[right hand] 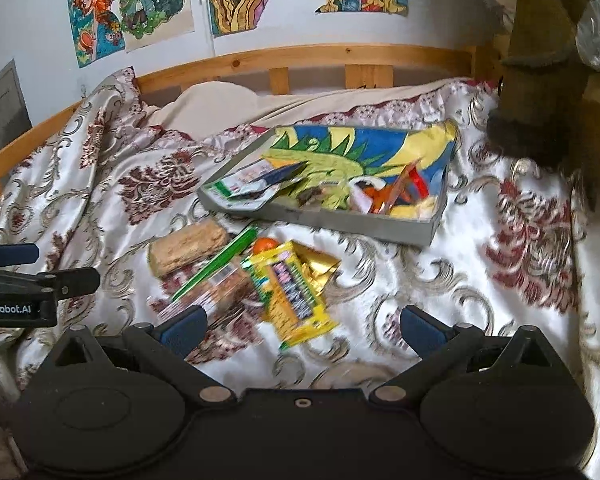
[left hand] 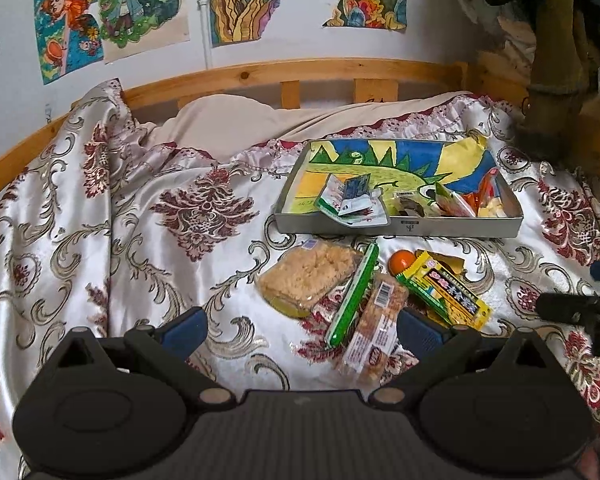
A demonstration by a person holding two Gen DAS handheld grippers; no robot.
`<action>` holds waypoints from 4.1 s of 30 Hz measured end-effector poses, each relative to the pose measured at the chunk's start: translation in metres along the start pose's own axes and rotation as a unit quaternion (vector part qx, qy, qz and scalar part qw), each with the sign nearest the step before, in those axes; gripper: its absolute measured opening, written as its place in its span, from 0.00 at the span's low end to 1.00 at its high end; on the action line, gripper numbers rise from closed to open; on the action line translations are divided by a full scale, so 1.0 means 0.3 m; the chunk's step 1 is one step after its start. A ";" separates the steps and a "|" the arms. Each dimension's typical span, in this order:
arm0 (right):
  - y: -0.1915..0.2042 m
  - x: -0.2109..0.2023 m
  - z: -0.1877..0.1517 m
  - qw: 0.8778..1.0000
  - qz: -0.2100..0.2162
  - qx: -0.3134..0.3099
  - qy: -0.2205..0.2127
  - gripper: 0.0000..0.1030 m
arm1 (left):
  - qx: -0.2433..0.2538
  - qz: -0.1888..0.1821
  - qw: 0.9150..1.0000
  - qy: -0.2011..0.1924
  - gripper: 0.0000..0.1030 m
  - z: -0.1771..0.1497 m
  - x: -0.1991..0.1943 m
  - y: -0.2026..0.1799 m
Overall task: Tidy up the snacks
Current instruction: 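Close the right tool on the yellow biscuit pack while the left grips the brown-wrapped bar, then carry both packs over the grey tray and open both tools to drop them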
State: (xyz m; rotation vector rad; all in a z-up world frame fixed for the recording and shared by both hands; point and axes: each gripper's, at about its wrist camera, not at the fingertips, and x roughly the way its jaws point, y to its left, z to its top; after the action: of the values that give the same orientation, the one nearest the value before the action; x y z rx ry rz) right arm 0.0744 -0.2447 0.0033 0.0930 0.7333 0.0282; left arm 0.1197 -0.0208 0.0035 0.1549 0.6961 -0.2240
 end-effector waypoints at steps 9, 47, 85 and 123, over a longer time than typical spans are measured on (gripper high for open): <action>-0.055 0.091 0.059 0.999 0.009 -0.035 -0.025 0.99 | 0.008 -0.012 1.000 0.002 1.00 0.024 0.109 -0.018; -0.006 0.458 -0.016 0.979 0.083 -0.179 0.042 0.81 | 0.096 -0.170 0.980 0.031 0.80 -0.079 0.316 -0.124; 0.056 0.345 -0.026 0.971 0.030 -0.238 -0.008 0.49 | -0.103 -0.195 0.967 0.128 0.39 -0.017 0.353 -0.003; -0.019 0.481 0.278 0.981 -0.039 -0.102 -0.161 0.49 | -0.147 -0.139 0.975 -0.090 0.39 0.323 0.551 0.021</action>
State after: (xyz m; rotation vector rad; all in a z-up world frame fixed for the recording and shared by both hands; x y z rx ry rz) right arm 0.2375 -0.2481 -0.0319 -0.1260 0.4071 0.0124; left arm 0.3041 -0.0608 -0.0301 -0.2454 0.5621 -0.3956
